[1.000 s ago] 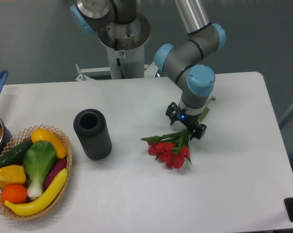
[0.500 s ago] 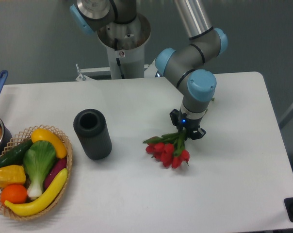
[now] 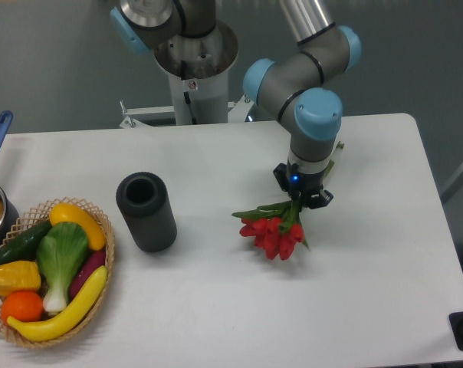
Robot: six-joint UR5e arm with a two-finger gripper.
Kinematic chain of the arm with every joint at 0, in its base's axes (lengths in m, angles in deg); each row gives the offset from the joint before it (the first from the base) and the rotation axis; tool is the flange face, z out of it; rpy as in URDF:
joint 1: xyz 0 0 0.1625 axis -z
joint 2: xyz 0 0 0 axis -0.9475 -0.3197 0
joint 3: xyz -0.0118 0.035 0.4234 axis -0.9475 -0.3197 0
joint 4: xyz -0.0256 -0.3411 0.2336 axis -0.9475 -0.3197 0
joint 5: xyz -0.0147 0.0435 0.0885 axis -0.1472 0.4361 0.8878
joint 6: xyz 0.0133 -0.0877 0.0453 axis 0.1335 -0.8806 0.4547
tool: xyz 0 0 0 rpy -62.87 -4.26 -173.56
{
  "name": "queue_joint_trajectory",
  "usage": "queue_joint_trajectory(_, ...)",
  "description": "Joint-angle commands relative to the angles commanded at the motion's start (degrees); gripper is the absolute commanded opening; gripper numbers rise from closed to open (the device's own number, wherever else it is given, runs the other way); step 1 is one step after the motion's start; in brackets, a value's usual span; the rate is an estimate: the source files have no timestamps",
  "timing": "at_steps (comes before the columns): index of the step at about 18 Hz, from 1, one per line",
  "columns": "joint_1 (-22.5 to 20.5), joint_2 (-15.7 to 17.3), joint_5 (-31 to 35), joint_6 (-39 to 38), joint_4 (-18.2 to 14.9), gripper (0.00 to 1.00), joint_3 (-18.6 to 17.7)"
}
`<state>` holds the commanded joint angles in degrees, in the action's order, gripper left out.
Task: Pick up the flowers from the table
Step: 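Lift the grasped red tulips up off the table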
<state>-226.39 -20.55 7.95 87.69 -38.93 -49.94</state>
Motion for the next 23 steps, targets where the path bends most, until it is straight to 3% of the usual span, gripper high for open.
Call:
queue_joint_trajectory(6, -0.8, 0.4, 0.0, -0.7, -1.4, 0.00, 3.7)
queue_joint_trajectory(15, -3.0, -0.3, -0.1, -0.4, -13.2, 0.00, 15.0)
queue_joint_trajectory(23, -2.1, 0.0, -0.4, -0.4, -13.4, 0.00, 14.4)
